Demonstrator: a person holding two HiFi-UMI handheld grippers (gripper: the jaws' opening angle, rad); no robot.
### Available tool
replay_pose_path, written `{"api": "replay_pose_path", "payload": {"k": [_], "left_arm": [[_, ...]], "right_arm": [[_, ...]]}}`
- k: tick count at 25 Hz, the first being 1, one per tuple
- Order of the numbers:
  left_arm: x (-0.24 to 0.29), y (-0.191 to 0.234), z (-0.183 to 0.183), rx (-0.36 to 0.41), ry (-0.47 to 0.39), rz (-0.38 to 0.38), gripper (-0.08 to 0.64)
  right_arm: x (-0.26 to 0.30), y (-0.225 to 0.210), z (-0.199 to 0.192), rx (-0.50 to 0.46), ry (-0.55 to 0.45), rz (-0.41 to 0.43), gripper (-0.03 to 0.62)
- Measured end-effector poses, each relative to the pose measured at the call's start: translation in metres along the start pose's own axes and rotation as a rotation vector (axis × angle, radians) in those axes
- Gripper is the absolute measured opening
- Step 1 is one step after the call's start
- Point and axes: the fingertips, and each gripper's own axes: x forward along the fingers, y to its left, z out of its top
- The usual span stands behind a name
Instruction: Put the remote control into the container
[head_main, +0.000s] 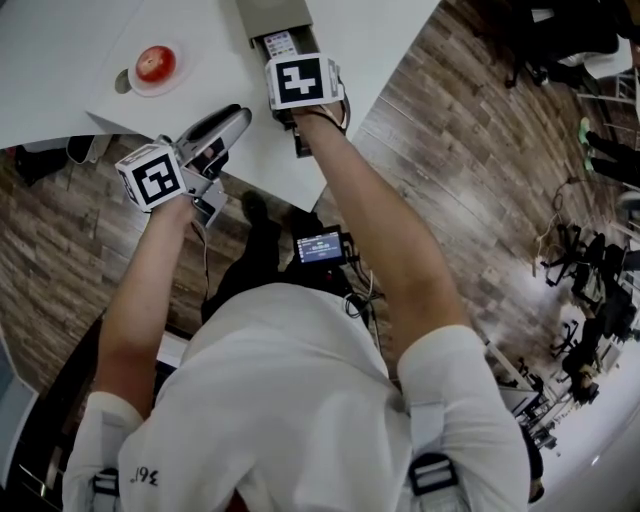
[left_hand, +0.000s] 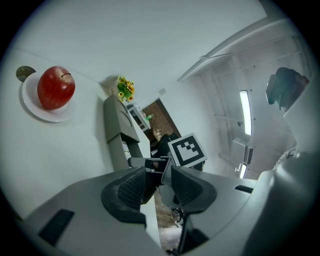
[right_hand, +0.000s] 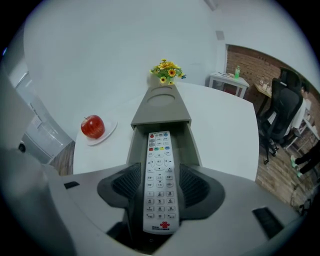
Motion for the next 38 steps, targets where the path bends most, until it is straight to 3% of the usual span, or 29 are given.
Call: {"api": "replay_pose_path", "payload": {"k": [6, 9, 16, 21, 24, 28, 32, 38], "left_arm": [[0.001, -0.013, 0.006, -0.003, -0.018, -0.012, 0.153], [-0.002, -0.028, 0.018, 0.012, -0.043, -0.039, 0.153], [-0.021, -0.081, 0.054, 0.100, -0.125, -0.162, 0.153], [-0.038, -0.117, 0.066, 0.082, -0.185, -0.232, 0.153], [-0.049, -0.140, 0.071, 0.114, -0.210, -0.271, 0.152], [-0.063, -0.167, 0.076, 0.133, -0.230, -0.328, 0.148], [-0.072, -0.185, 0.077, 0.125, -0.251, -0.371, 0.034], [-0.086, -0.209, 0.061, 0.182, -0.230, -0.411, 0.006]], "right_arm": [[-0.026, -0.006, 0.007, 0.000, -0.041, -0.004, 0.224], [-0.049, -0.001, 0.021, 0.040, -0.111, 0.066, 0.224], [-0.127, 0.005, 0.058, 0.077, -0.311, 0.146, 0.224], [-0.185, 0.004, 0.068, 0.106, -0.420, 0.209, 0.222], [-0.213, 0.008, 0.067, 0.111, -0.465, 0.257, 0.220], [-0.246, 0.013, 0.064, 0.108, -0.519, 0.280, 0.118], [-0.273, 0.011, 0.060, 0.106, -0.567, 0.282, 0.008], [-0.303, 0.008, 0.047, 0.086, -0.620, 0.280, 0.002]]}}
